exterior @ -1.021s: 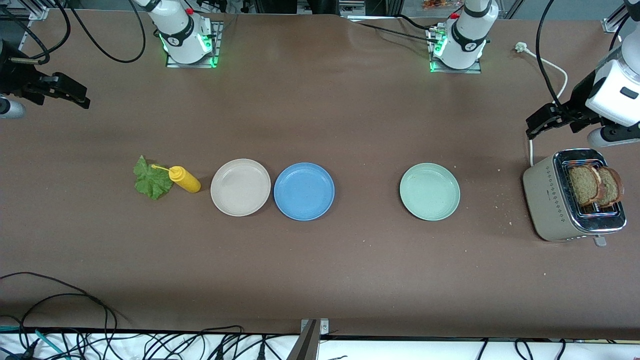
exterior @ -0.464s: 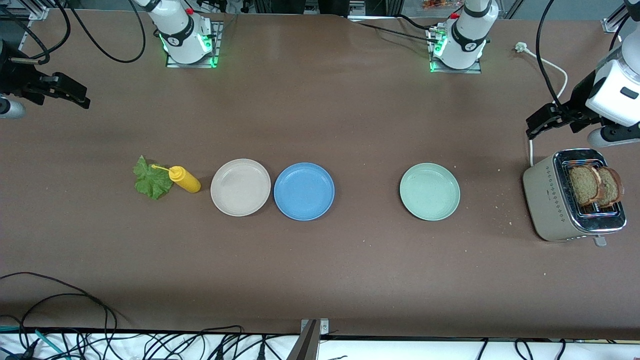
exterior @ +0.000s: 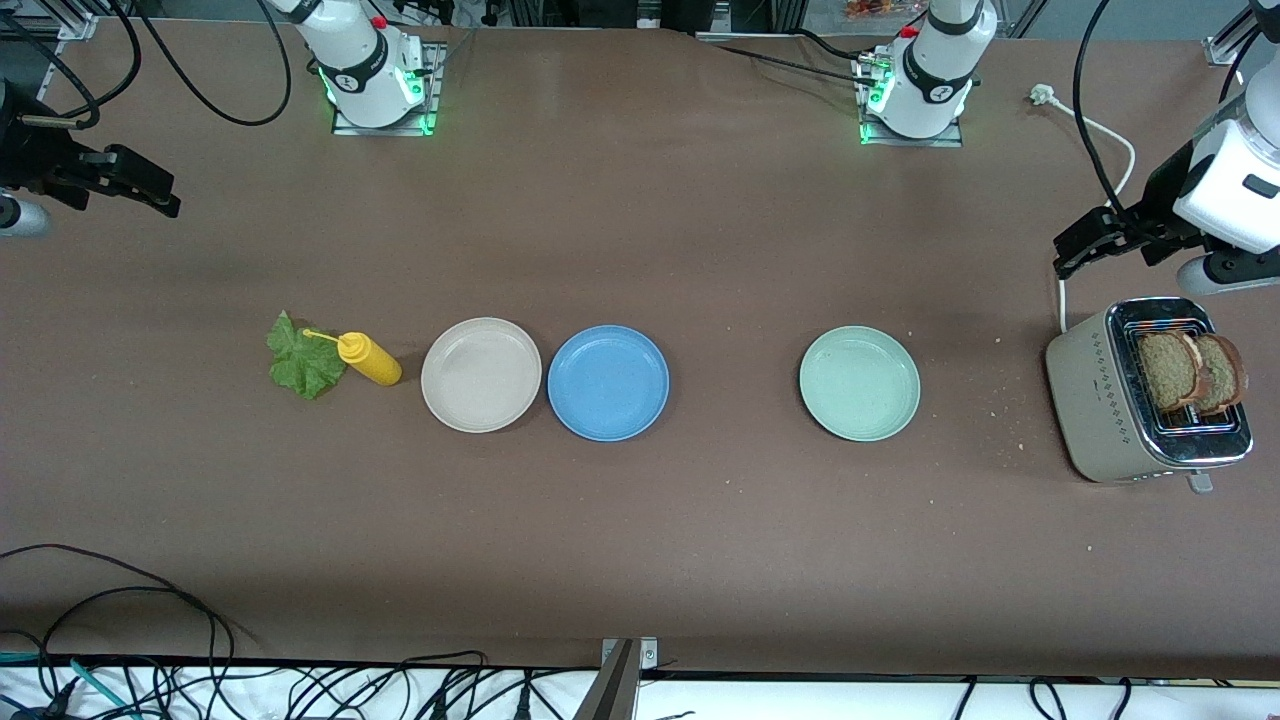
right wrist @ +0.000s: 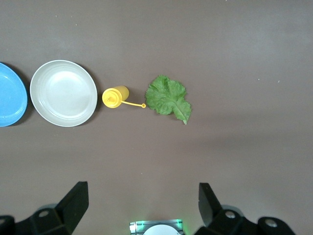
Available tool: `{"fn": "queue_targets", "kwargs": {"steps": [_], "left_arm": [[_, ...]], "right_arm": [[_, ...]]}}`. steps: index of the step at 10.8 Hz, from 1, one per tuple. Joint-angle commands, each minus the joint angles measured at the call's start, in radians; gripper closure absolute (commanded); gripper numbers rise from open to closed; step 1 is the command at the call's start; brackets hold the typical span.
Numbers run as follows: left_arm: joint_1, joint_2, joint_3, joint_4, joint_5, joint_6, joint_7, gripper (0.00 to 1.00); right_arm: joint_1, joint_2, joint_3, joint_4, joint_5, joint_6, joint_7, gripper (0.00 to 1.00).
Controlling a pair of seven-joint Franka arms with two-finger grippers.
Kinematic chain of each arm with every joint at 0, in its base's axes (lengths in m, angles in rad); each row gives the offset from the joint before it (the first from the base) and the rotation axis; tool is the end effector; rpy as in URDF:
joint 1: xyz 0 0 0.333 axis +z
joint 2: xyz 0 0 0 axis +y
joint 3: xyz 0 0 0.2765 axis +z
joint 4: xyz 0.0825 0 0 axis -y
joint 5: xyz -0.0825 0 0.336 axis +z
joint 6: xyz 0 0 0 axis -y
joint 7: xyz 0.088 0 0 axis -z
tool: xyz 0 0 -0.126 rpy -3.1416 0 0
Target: Make sandwich in blue plate with both arms
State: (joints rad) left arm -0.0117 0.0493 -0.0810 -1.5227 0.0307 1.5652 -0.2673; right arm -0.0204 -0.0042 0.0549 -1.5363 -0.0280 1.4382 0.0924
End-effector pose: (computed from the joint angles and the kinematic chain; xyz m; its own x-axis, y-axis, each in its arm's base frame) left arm 0.5174 -0.0432 0.5607 0.9848 0.1739 0.0007 0.1738 -0.9844 -0.0275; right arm 0.4895 0.0131 0.5716 0.9940 -0.0617 -0.0907 -0.0586 -0.9976 0.0367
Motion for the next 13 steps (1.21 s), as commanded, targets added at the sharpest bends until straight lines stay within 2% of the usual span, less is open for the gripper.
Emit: {"fn": "queue_targets", "kwargs": {"steps": [1,10,12,13], "left_arm": [[0.007,0.014,-0.002,0.032,-0.015,-0.025,0.002,0.0],[0.032,0.021,-0.003,0.03,-0.015,-0.025,0.014,0.0],[0.032,0.087,0.001,0.032,-0.005,-0.016,0.013,0.0],[0.032,0.122,0.0,0.033,0.059,-0.016,0.014,0.0]], "right_arm": [[0.0,0.001,-0.001,0.024,0.01,-0.024,0.001,0.0],[0.0,0.001,-0.001,0.024,0.01,-0.024,0.001,0.0],[-0.001,0.001,-0.001,0.024,0.01,-0.024,0.001,0.0],[-0.001,0.001,-0.001,0.022,0.01,-0.024,0.0,0.0]]}}
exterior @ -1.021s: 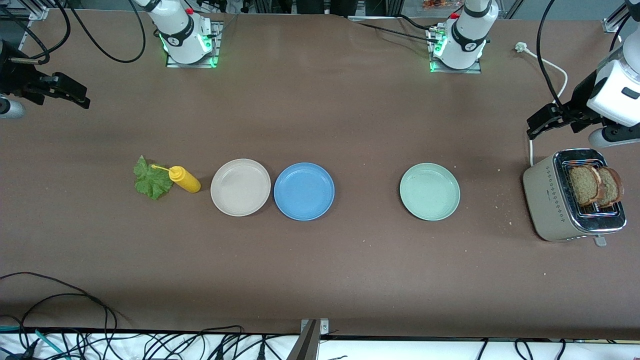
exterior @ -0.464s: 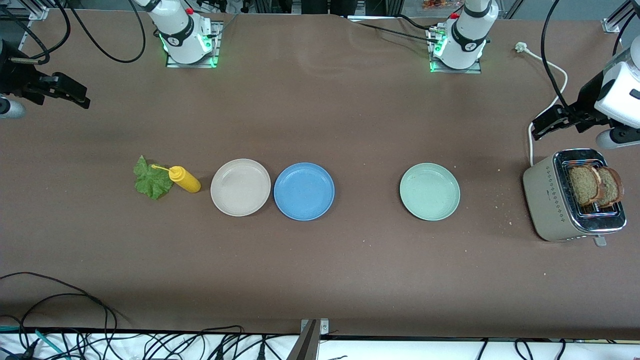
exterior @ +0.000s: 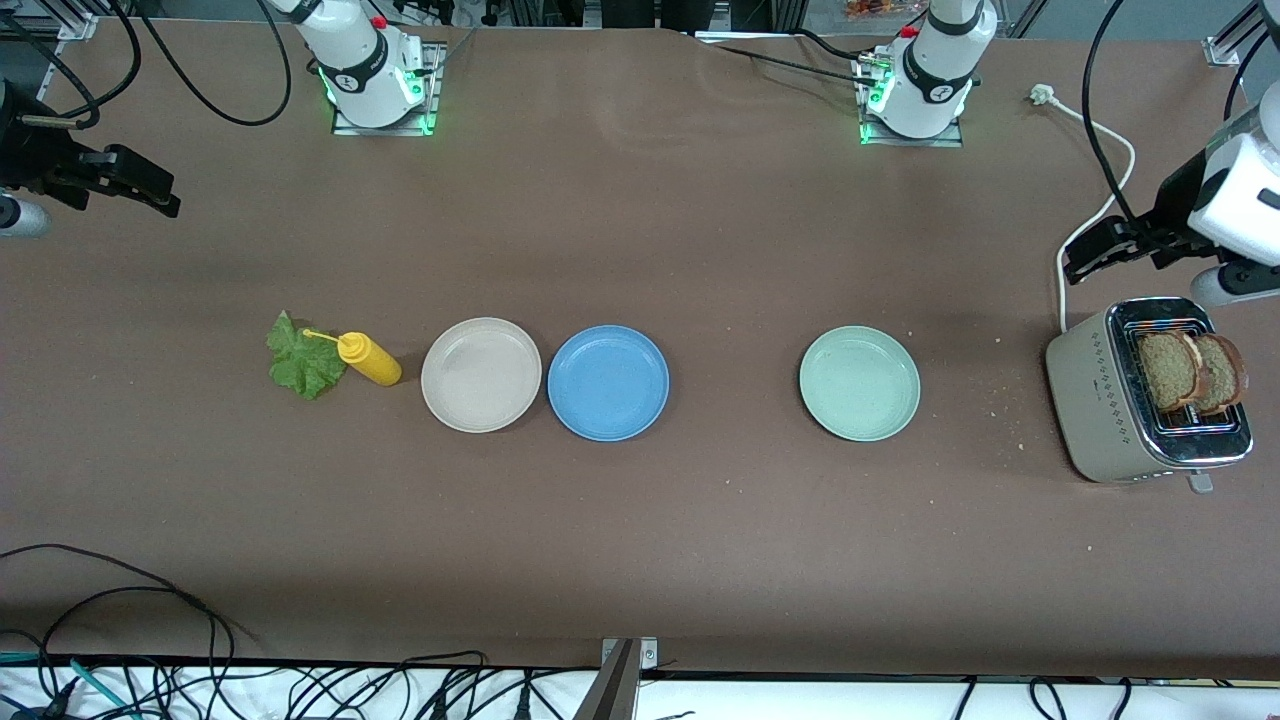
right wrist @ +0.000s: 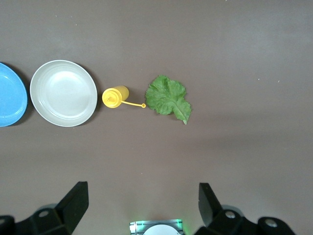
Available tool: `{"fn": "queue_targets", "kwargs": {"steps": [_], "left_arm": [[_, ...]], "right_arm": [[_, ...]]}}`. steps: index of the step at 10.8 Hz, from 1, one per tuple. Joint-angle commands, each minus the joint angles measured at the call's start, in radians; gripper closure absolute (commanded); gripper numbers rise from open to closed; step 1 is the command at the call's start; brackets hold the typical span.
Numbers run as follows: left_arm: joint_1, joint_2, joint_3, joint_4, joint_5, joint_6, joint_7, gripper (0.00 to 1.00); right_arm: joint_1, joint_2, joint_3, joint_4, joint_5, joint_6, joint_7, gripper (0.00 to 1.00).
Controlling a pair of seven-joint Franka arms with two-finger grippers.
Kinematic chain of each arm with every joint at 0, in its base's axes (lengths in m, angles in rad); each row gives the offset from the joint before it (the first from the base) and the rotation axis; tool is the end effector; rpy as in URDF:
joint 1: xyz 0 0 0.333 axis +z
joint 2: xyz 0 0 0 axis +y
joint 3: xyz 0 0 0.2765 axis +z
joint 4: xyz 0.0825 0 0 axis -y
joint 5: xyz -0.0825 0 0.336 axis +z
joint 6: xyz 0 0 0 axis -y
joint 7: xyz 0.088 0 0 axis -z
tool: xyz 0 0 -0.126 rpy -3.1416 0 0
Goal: Make sandwich in blue plate with both arms
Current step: 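Move the left gripper over the toaster toward the bread slices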
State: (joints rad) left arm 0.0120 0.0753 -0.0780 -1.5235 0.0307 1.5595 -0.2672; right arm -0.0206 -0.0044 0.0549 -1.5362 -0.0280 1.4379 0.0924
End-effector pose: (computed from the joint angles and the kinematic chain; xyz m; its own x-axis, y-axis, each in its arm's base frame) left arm 0.5234 -0.0293 0.5464 0.9793 0.2001 -0.0311 0.1991 -0.9794 -0.0342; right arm 0.4894 0.0130 0.5718 0.9940 -0.0619 -0.0907 -0.0588 -0.9976 0.0368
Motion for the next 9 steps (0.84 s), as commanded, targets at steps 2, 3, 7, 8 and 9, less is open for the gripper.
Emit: {"fn": "queue_targets", "kwargs": {"steps": [2,3,7,8,9], "left_arm": [[0.006,0.115,-0.005,0.042,0.123,0.02,0.017,0.0],[0.009,0.127,-0.003,0.043,0.144,0.045,0.044,0.0],[0.095,0.241,0.001,0.071,0.14,0.115,0.284,0.0],[0.123,0.257,0.001,0.071,0.14,0.137,0.289,0.0],[0.147,0.277,0.0,0.072,0.138,0.151,0.293,0.0]], "right_arm": [[0.001,0.001,-0.001,0.022,0.01,-0.024,0.0,0.0],[0.001,0.001,-0.001,0.022,0.01,-0.024,0.001,0.0],[0.001,0.001,-0.001,0.024,0.01,-0.024,0.001,0.0],[0.001,0.001,-0.001,0.024,0.01,-0.024,0.001,0.0],[0.001,0.001,-0.001,0.022,0.01,-0.024,0.0,0.0]]}}
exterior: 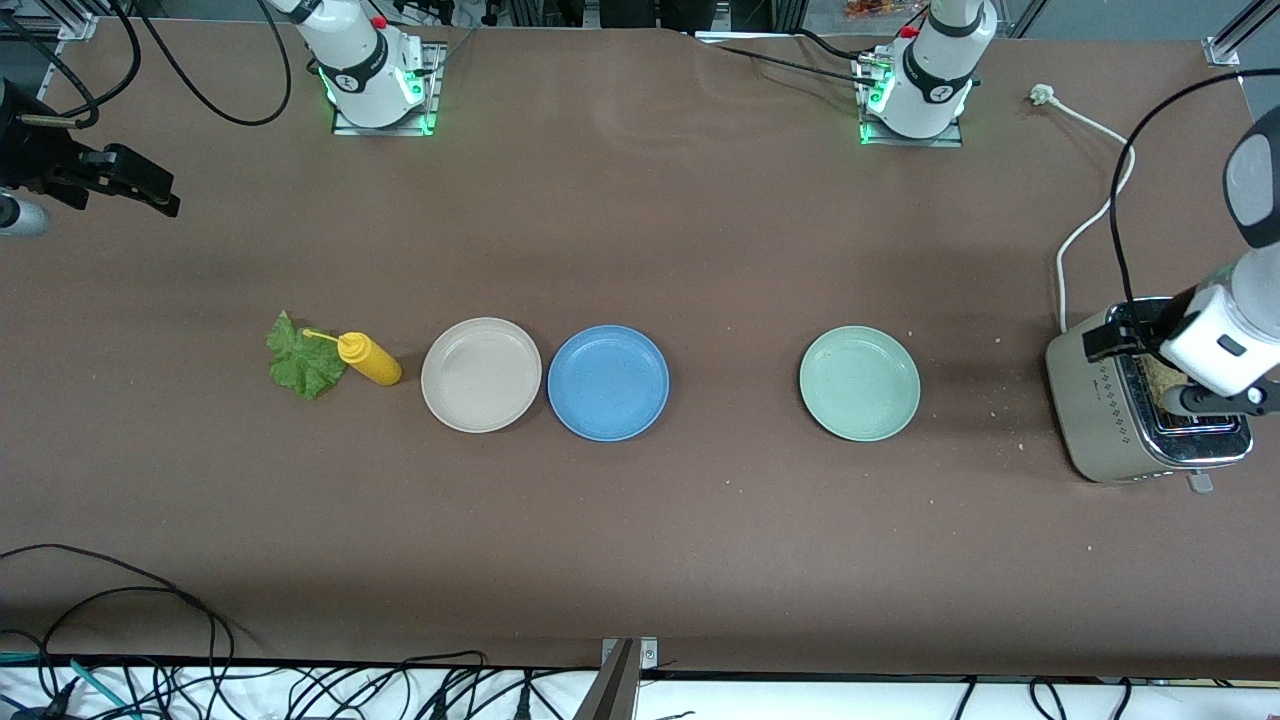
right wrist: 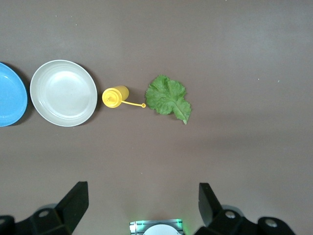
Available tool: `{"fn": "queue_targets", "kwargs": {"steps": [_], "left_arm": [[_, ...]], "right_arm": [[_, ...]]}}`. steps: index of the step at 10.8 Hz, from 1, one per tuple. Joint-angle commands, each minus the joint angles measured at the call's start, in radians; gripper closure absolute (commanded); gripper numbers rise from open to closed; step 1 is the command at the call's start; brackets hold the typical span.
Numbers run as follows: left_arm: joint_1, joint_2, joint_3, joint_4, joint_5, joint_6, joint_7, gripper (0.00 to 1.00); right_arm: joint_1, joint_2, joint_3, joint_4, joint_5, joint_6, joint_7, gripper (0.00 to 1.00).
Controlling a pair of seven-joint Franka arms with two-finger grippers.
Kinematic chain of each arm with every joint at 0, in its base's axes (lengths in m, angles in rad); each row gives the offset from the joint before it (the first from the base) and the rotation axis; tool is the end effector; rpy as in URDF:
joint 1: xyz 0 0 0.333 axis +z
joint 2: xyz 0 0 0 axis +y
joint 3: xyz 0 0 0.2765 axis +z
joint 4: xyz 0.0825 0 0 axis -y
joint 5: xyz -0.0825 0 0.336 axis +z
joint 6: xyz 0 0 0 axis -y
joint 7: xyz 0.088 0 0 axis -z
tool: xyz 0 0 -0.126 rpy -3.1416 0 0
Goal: Make sandwich in blue plate with both arms
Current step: 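Move the left gripper over the toaster toward the bread slices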
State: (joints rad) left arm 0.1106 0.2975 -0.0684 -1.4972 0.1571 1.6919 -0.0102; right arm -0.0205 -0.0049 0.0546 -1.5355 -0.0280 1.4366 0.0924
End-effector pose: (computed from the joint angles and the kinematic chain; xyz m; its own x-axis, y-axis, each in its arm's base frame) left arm 0.5792 0.0464 0.4460 0.9942 0.0341 -0.1017 0.0203 -0.9908 -0.1338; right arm 0.4892 0.0129 0.5722 0.9939 -0.0621 -0.0908 -0.0590 -0.9976 0.0368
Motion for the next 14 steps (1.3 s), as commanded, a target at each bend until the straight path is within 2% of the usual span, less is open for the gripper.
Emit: {"fn": "queue_targets", "kwargs": {"steps": [1,7,14], "left_arm": [[0.061,0.081,-0.008,0.046,0.016,0.043,0.036,0.0],[0.196,0.176,-0.011,0.045,0.015,0.164,0.045,0.0],[0.232,0.203,-0.011,0.031,-0.001,0.161,0.075,0.0]], "right_arm": [[0.001,0.002,-0.001,0.021,0.01,-0.022,0.0,0.0],[0.001,0.002,-0.001,0.023,0.01,-0.022,0.0,0.0],[0.001,0.002,-0.001,0.021,0.01,-0.022,0.0,0.0]]}}
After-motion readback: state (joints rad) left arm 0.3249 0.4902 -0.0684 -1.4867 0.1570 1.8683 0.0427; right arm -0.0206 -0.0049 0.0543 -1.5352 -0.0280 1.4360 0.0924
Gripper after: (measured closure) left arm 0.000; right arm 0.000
